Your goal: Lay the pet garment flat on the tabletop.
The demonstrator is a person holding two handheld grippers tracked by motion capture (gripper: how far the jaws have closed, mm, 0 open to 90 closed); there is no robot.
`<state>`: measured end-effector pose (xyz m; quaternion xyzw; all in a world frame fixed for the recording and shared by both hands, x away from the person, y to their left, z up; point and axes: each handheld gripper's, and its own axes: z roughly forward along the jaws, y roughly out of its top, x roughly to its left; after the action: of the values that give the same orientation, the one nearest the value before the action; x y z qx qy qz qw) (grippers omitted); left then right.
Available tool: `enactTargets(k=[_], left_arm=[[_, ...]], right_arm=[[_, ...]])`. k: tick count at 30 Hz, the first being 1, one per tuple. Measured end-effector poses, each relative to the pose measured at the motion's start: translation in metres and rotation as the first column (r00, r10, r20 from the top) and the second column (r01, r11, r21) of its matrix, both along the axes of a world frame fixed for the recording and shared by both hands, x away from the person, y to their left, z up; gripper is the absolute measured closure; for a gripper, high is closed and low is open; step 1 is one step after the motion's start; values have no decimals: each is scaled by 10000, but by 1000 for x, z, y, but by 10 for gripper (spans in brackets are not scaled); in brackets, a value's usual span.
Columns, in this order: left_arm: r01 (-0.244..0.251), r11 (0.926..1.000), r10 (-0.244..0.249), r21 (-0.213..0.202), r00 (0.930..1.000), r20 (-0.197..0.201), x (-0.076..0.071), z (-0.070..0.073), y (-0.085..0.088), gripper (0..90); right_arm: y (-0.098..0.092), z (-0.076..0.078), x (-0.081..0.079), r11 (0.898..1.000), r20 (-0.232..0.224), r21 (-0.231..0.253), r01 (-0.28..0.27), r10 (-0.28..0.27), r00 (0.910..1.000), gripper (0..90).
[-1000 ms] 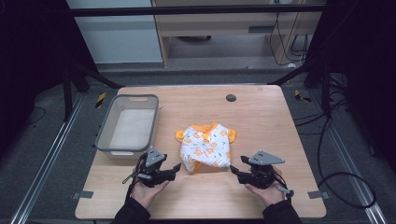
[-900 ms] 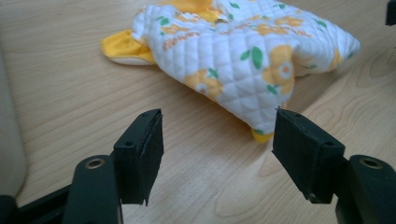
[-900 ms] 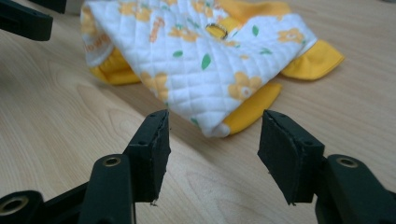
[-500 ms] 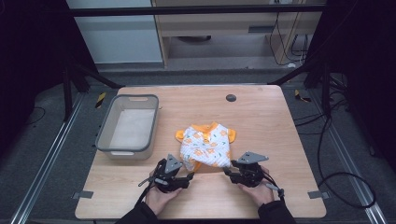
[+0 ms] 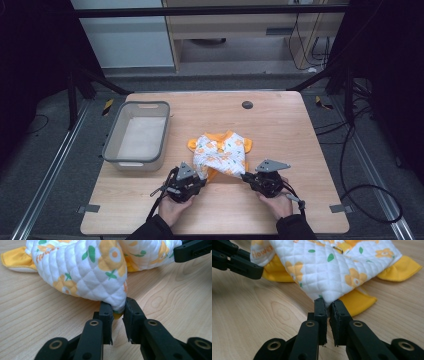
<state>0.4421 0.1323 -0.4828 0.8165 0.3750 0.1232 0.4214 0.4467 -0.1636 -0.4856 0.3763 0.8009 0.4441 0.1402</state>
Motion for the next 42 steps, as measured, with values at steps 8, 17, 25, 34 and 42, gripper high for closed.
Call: enactTargets(k=[8, 17, 25, 34, 42], left_arm=[[341, 9966, -322, -744, 9991, 268, -7, 32, 16, 810], [773, 9959, -759, -466, 9966, 306, -13, 56, 29, 809], [645, 9979, -643, 100, 9977, -222, 1, 43, 29, 808], [825, 9962, -821, 281, 9965, -150, -8, 37, 33, 808], [854, 9957, -854, 368, 9963, -28, -15, 35, 33, 808]], right_arm=[[-11, 25, -10, 9966, 457, 811, -154, 117, 9989, 850], [-19, 53, -19, 9892, 737, 1427, -336, 233, 9970, 859], [-14, 52, -3, 9941, 597, 1080, -3, -62, 9982, 900], [-9, 32, -22, 9964, 394, 725, -432, 404, 9984, 849], [1, 13, -40, 9931, -55, 892, -758, 766, 9970, 669]])
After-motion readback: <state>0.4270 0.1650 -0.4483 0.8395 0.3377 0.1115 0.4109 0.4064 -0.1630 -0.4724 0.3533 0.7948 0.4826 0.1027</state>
